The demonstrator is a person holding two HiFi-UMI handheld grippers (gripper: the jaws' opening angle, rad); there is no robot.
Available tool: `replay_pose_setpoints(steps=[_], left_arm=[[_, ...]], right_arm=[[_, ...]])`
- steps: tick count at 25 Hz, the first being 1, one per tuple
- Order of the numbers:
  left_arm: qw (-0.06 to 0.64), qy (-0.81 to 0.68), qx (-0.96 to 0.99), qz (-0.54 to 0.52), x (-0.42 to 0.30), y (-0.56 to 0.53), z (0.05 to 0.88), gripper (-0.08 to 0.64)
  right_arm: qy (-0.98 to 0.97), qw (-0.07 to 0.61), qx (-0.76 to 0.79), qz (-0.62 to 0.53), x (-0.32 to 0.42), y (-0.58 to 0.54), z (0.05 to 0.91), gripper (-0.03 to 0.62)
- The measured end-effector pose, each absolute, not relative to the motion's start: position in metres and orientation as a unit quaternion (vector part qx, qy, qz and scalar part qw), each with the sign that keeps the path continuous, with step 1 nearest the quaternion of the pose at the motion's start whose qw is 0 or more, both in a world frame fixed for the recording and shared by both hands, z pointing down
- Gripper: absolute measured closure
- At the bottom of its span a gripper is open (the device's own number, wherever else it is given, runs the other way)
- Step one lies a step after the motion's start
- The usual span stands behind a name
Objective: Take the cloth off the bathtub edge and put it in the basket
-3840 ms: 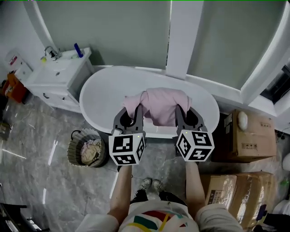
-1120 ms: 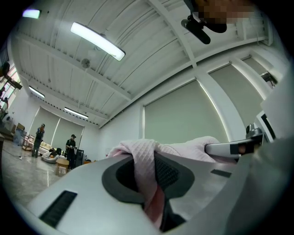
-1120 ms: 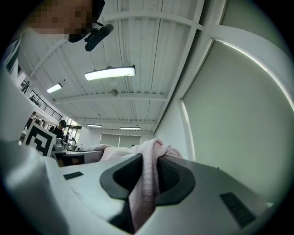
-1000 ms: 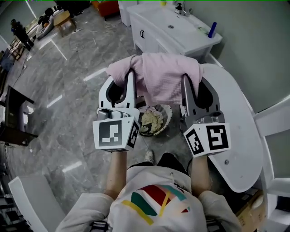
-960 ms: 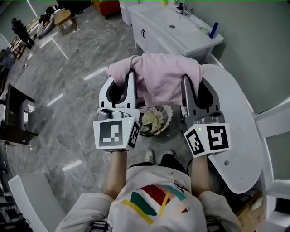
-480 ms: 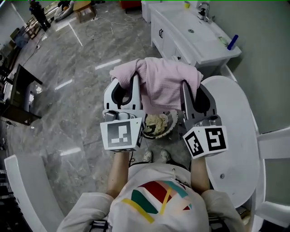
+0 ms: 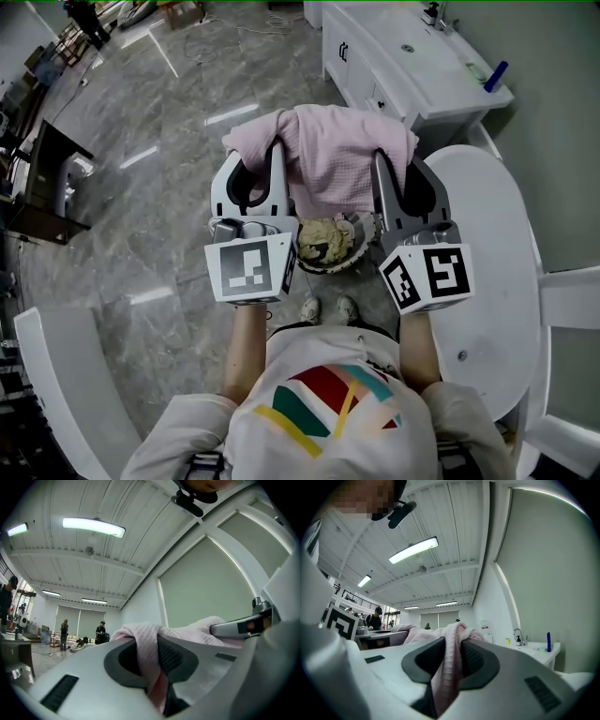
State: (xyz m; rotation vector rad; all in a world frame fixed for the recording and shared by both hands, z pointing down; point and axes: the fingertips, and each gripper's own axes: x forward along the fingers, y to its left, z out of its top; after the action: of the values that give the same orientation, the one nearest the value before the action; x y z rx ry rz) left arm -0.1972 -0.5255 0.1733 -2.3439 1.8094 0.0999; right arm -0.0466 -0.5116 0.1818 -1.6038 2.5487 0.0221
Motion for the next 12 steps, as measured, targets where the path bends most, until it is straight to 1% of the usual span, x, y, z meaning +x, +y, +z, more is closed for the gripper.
replay_pose_setpoints(steps=[8, 12], left_arm=[[0.080, 0.601, -0.795, 0.020, -0.194, -0.534, 0.196, 0.497], [0.072, 0.600, -0.797, -0.003, -0.197, -0.538, 0.215, 0.497]], right_arm=[[0.842, 0.035, -0.538, -0.004, -0.045, -0.518, 0.210, 0.500], [0.844, 0.021, -0.535, -0.018, -0.048, -0.520, 0.225, 0.499]])
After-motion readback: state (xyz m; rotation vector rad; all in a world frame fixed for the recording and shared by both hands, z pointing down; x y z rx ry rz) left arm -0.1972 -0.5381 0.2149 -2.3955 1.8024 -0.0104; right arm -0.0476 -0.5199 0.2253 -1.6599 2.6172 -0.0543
